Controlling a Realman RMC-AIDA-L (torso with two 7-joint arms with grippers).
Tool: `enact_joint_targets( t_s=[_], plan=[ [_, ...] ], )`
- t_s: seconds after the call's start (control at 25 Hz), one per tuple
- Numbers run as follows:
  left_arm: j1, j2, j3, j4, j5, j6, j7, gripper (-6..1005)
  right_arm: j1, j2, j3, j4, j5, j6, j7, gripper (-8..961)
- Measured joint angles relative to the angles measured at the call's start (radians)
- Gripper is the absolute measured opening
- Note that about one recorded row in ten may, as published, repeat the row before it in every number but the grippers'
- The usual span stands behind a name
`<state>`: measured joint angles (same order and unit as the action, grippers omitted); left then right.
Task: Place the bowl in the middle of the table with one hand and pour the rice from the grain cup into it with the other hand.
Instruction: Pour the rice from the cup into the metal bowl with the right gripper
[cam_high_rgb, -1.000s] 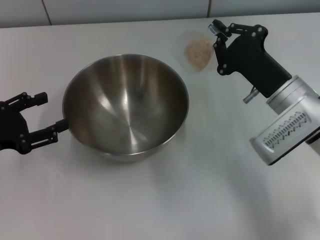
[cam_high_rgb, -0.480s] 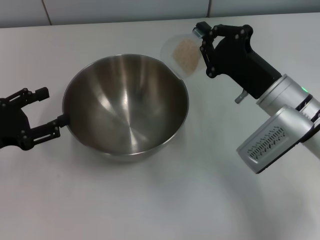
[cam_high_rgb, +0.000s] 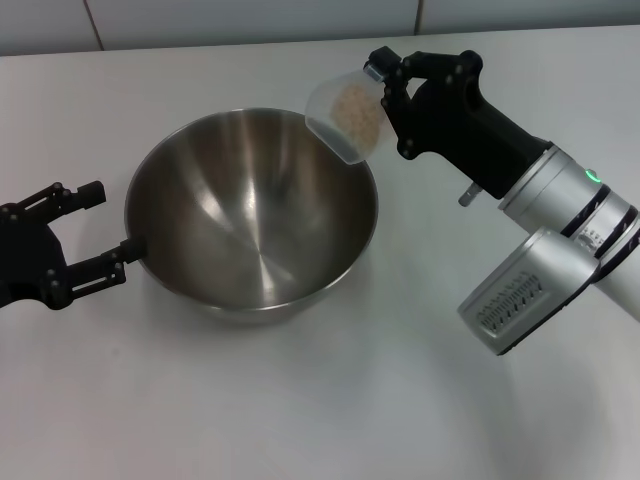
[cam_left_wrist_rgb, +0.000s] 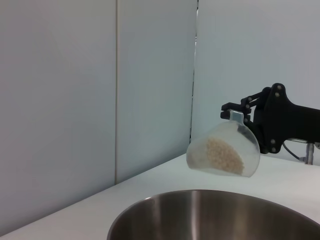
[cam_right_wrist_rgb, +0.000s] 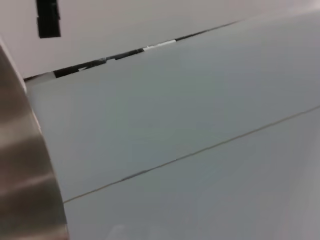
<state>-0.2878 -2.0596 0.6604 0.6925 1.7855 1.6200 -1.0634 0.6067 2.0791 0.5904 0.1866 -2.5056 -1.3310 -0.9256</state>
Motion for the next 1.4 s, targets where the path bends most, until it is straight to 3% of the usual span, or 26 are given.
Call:
enact_joint_targets(
  t_s=[1.4],
  plan=[
    [0.005, 0.0, -0.007, -0.004, -0.002, -0.012, 0.0, 814, 0.022, 0.003, -0.078, 0.027, -0.003, 0.006, -0.357, 38]
  ],
)
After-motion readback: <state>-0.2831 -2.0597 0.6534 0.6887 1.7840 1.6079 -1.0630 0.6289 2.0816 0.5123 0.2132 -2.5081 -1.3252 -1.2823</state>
